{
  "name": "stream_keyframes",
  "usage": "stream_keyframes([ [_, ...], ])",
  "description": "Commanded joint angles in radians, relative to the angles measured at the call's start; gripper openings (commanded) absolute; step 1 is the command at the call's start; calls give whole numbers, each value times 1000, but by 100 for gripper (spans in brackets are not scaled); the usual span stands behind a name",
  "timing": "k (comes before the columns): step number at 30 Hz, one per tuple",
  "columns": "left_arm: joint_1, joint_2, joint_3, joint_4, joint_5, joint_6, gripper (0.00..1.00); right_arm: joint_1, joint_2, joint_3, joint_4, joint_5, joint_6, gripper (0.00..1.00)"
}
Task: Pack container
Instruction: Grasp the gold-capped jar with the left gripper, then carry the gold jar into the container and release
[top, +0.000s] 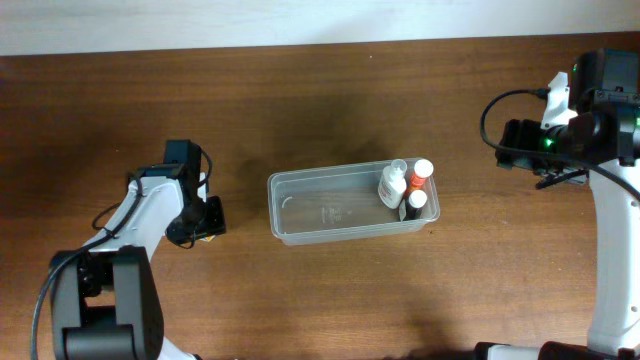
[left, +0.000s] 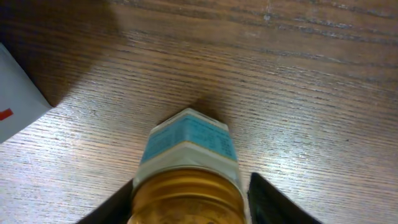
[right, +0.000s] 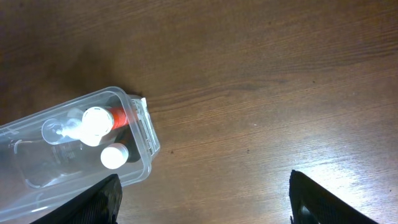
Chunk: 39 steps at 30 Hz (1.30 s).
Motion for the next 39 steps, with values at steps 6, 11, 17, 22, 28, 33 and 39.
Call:
stream_keyframes([
  [6,2,12,-11,0,-27,2,39,-2,-5,-7,0,-10,-1,77],
  [11,2,10,-5,-5,-26,1,31,-2,-6,-7,0,-9,-1,77],
  [17,-36,-61,64,-87,-26,-2,29,-2,-5,-7,0,-9,-1,77],
  [22,-146,-203,174,-153,-26,-10,29,-2,-5,-7,0,-9,-1,77],
  [28,-352,-340,238,-116,-53,-58,27,-2,-5,-7,0,-9,-1,77],
  [33,-525,-318,237,-39,-41,-150,26,-2,-6,-7,0,-9,-1,77],
  [39,-677,-178,237,111,-35,-233,26,-2,-5,-7,0,-9,-1,78],
])
